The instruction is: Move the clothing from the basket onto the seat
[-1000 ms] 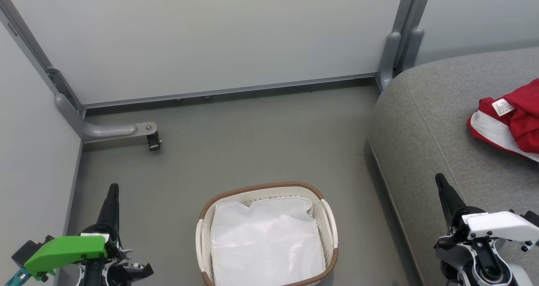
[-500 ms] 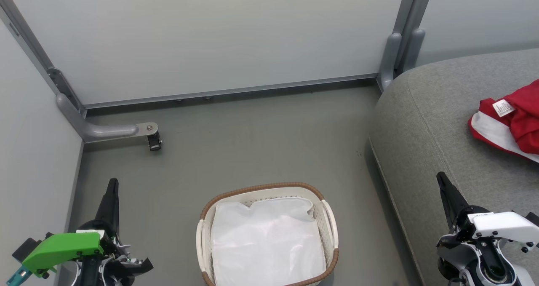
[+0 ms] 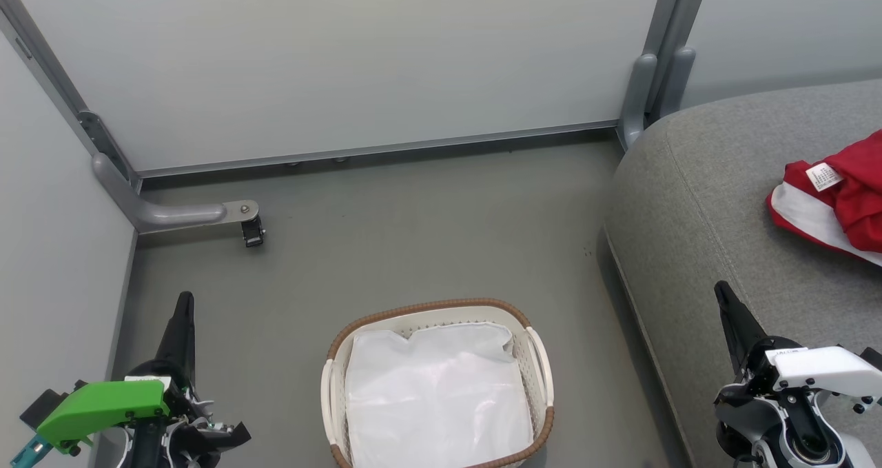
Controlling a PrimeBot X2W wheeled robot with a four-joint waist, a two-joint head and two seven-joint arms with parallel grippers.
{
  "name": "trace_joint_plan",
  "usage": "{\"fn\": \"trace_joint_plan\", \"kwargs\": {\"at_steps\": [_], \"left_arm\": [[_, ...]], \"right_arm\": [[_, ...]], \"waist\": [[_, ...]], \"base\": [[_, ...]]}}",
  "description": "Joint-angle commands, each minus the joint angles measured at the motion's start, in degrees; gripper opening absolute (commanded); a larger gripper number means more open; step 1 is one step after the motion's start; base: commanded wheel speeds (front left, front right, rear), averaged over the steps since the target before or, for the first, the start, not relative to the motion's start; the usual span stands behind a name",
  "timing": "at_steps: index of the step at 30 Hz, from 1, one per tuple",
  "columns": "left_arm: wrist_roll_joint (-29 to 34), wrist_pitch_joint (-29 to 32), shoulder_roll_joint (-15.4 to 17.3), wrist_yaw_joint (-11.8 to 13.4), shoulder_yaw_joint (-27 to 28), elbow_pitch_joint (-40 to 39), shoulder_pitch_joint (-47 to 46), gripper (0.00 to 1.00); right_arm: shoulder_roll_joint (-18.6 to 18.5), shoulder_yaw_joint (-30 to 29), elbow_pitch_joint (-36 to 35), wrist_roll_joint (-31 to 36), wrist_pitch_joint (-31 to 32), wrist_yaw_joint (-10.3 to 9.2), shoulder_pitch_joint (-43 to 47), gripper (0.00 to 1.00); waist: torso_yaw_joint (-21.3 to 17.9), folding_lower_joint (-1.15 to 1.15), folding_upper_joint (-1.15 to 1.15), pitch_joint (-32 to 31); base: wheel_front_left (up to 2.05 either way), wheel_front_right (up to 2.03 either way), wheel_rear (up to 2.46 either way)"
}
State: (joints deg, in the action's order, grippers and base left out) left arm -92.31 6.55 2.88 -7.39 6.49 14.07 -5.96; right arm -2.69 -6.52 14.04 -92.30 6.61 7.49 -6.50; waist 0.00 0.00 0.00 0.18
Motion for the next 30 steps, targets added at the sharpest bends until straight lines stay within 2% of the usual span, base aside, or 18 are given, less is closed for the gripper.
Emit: {"fn": "trace_joint_plan", "kwargs": {"at_steps": [1,30], "left_arm": [[-0.2,0.2,0.0,-0.2,0.2,-0.1,-0.6,0.0],[-0.2,0.2,0.0,-0.2,0.2,-0.1,-0.6,0.0]], "right_arm": [[-0.4,-0.1,-0.2,-0.2,0.1,0.0,0.6,0.0],[-0.3,-0.1,-0.2,-0.2,0.1,0.0,0.6,0.0]], "waist": [[0.0,0.0,0.0,0.0],[0.0,0.0,0.0,0.0]], "base": [[0.0,0.0,0.0],[0.0,0.0,0.0]]}}
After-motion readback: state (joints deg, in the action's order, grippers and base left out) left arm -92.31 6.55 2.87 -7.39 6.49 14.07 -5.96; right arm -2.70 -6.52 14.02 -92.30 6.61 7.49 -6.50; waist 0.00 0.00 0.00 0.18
